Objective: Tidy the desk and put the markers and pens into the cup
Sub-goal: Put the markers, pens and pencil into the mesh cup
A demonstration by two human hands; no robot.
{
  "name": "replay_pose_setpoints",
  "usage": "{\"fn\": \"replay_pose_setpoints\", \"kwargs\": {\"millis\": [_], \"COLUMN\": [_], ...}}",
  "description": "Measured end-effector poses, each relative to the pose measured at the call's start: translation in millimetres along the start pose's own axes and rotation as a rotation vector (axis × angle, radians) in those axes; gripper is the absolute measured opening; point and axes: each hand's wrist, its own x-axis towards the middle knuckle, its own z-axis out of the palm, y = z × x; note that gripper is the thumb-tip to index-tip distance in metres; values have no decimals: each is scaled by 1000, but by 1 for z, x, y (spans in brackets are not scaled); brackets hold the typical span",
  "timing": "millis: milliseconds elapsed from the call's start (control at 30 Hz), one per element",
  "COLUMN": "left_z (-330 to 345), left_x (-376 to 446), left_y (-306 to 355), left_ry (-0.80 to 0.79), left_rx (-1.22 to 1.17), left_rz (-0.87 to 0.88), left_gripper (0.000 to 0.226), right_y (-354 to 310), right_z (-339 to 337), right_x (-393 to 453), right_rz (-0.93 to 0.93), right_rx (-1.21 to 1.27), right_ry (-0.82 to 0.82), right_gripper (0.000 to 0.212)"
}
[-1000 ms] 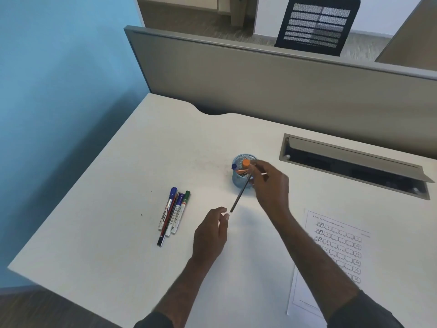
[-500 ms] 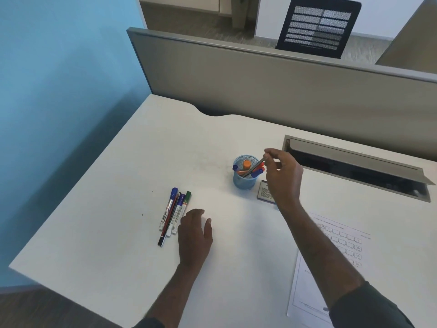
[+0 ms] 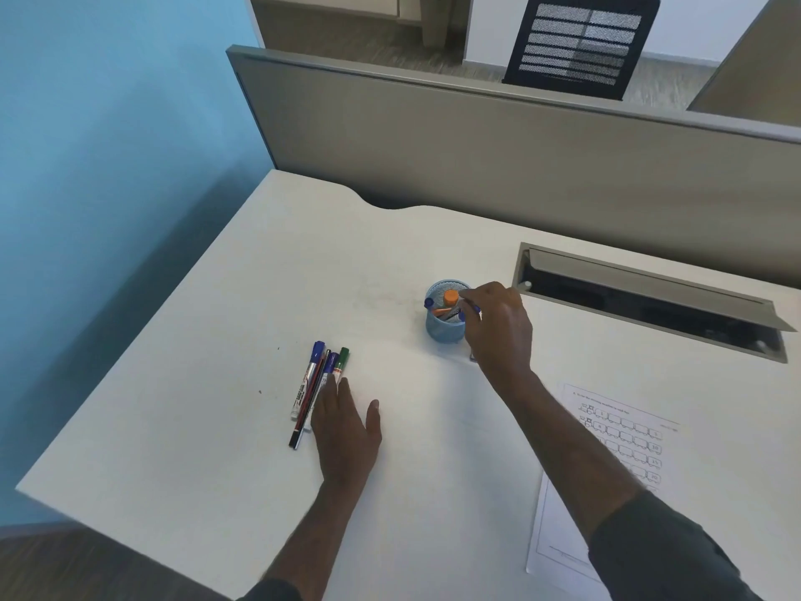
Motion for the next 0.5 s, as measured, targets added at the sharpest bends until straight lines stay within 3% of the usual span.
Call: {"fn": "replay_pose_setpoints", "kwargs": {"millis": [167, 367, 500], "left_z": [-4, -12, -16], "left_x": [1, 5, 8], "left_y": [2, 3, 1], "left_ry": [-20, -38, -67], "left_rx": [-15, 27, 85], "left_rz": [-5, -35, -48], "left_gripper": [60, 44, 13], "right_y": [0, 7, 12], "right_z": [0, -1, -3], "right_x": [4, -2, -5], "right_rz": [-28, -2, 2], "right_rx": [-40, -50, -53], "right_ry": [-5, -4, 33], "right_gripper": [15, 14, 19]}}
